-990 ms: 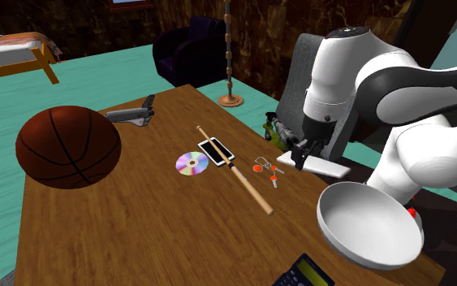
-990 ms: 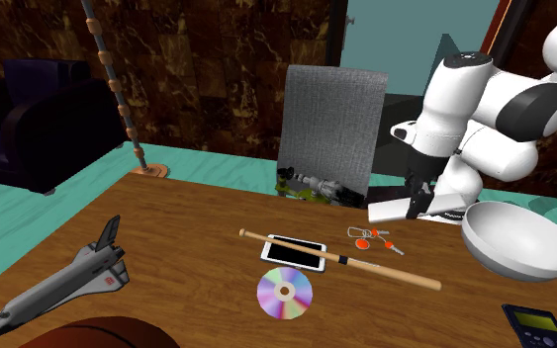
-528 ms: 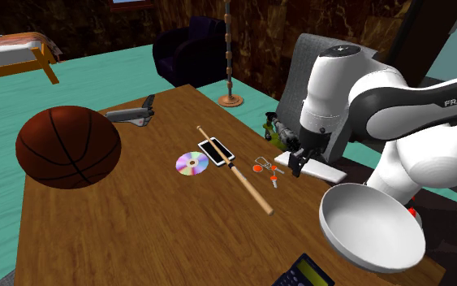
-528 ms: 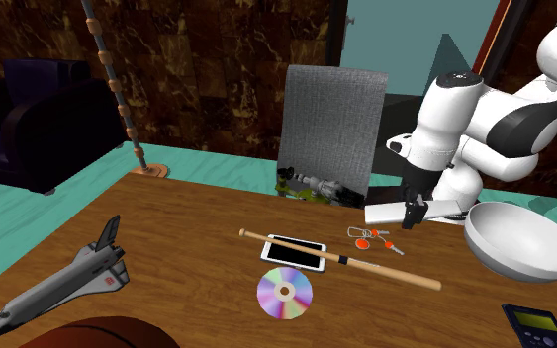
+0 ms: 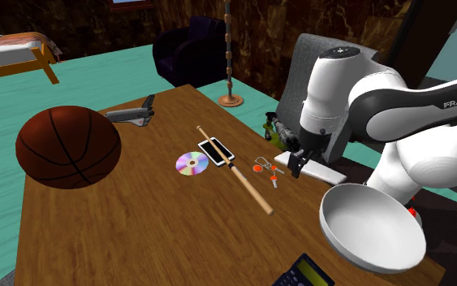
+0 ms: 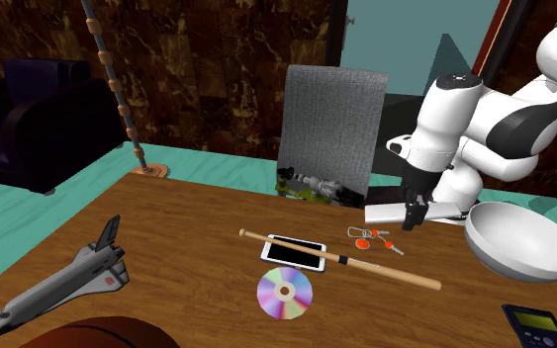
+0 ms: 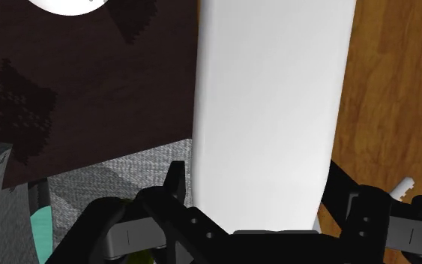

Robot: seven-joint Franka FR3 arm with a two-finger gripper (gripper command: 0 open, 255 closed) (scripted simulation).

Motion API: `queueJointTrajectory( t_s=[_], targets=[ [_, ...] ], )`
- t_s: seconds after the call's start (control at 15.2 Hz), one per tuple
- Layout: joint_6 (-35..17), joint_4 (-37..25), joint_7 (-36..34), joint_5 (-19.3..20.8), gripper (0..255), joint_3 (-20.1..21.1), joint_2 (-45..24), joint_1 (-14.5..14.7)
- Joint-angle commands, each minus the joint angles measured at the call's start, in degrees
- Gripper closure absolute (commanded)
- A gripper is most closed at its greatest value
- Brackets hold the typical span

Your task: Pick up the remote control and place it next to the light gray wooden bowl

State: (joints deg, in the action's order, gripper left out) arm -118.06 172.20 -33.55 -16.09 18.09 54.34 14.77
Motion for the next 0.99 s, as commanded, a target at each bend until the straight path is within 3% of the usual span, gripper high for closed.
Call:
queueJointTrajectory(
  t_s=[0.0,0.26,0.53,0.92],
  targets=[
    [0.0,0.05,-0.01,0.0,0,0.01,-0.03,-0.01],
    [0.01,0.1,-0.02,-0.01,0,0.02,0.03,0.02],
    [9.16,-5.84,-0.16,2.26,0,-2.0,3.36,-1.0],
    [9.16,-5.84,-0.16,2.27,0,-2.01,3.36,-0.99]
  ],
)
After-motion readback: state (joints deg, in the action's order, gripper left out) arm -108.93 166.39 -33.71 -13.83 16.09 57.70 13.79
